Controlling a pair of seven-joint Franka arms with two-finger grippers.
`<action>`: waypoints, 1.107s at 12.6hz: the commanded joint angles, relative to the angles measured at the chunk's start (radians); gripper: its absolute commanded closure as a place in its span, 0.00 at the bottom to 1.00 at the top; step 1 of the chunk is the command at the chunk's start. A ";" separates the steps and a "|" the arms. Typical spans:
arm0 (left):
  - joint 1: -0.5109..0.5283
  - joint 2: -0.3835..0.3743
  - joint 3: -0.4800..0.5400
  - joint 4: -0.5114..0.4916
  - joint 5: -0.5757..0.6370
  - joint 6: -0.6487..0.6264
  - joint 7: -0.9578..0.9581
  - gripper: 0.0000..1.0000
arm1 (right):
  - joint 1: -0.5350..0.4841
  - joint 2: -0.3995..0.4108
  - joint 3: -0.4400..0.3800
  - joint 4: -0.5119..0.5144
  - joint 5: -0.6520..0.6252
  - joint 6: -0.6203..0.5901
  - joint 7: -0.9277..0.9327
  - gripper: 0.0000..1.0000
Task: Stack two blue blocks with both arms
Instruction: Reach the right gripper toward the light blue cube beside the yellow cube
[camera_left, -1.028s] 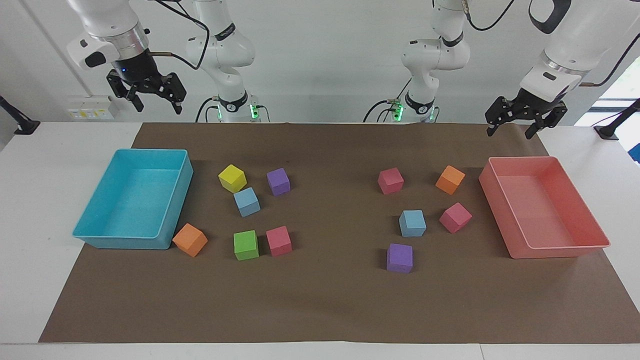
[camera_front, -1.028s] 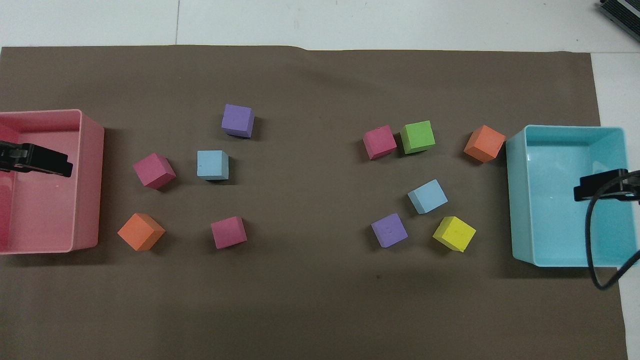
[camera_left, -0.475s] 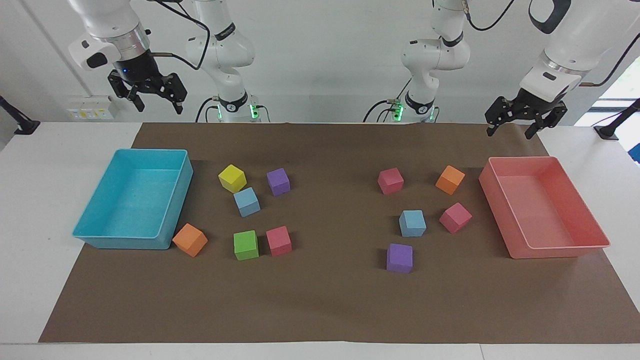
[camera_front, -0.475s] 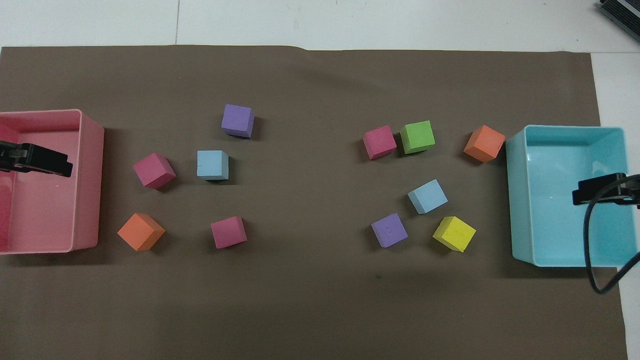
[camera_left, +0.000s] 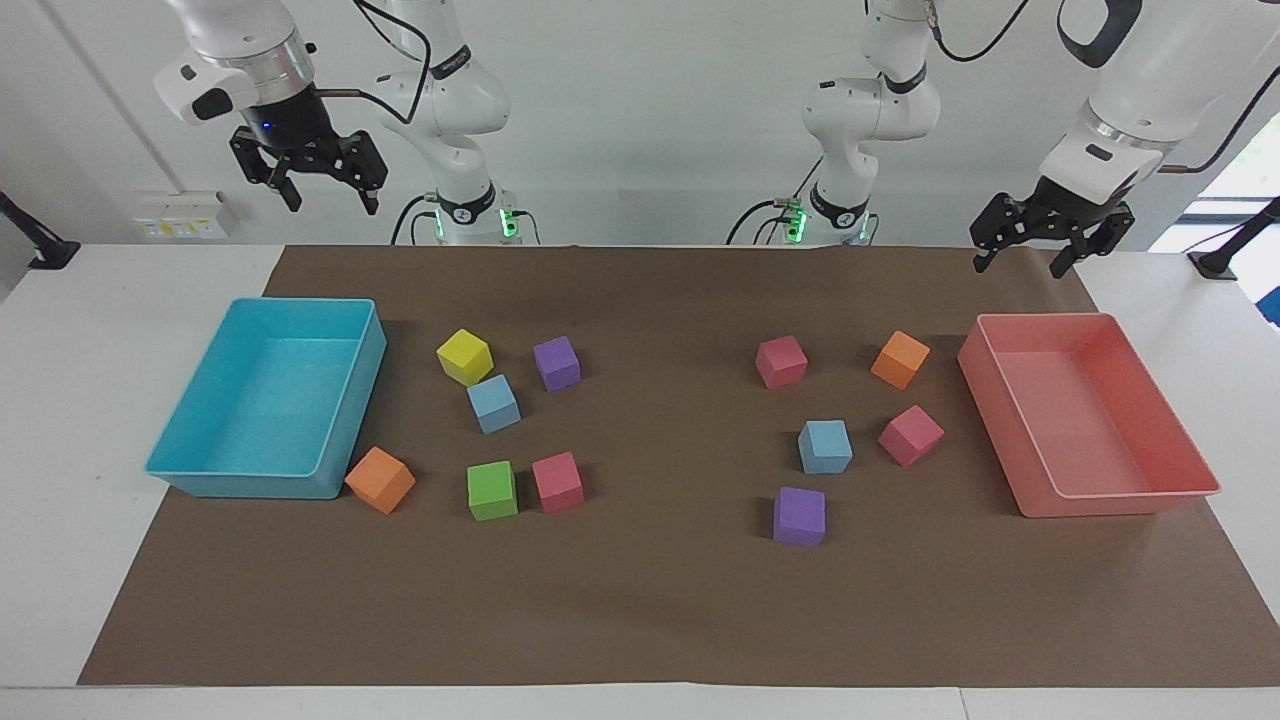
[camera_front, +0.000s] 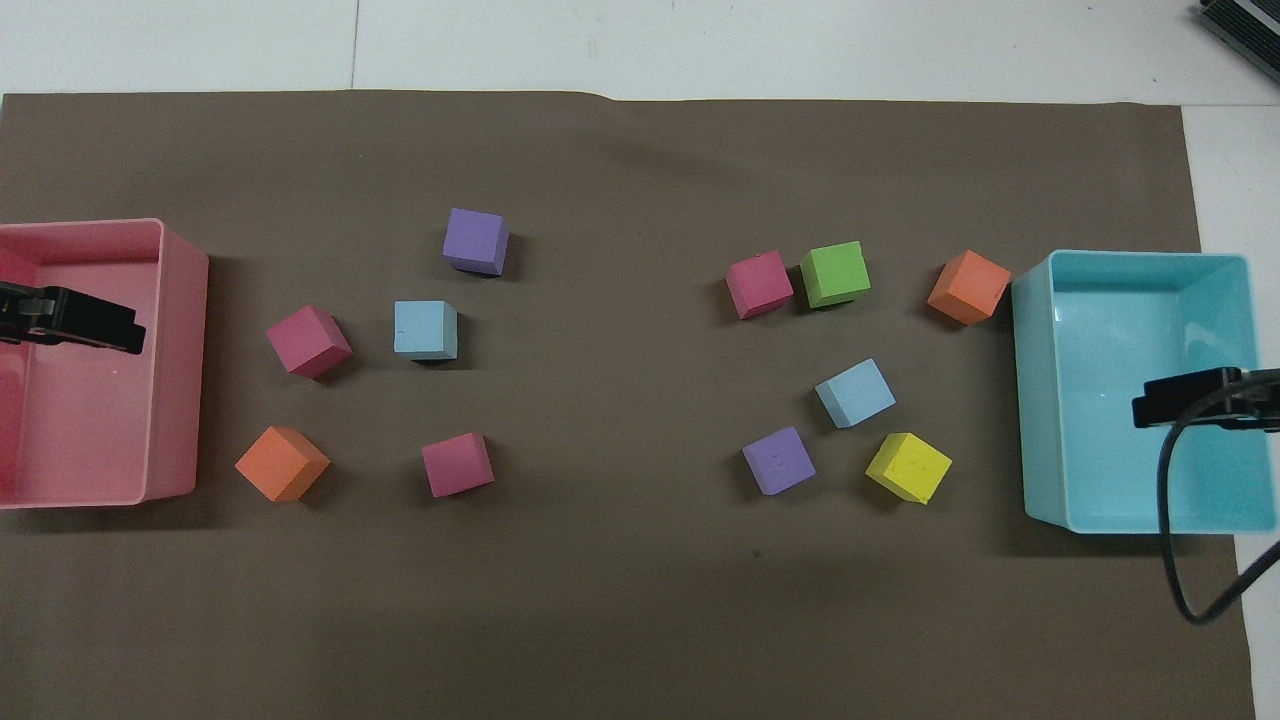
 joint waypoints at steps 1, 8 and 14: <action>0.013 -0.015 -0.008 -0.008 0.004 -0.010 0.005 0.00 | 0.037 -0.017 0.003 -0.091 0.041 0.076 0.024 0.00; 0.014 -0.015 -0.008 -0.008 0.004 -0.010 0.005 0.00 | 0.144 0.010 0.004 -0.330 0.043 0.344 -0.026 0.00; 0.013 -0.015 -0.008 -0.008 0.004 -0.011 0.005 0.00 | 0.212 0.138 0.004 -0.445 0.043 0.650 -0.256 0.00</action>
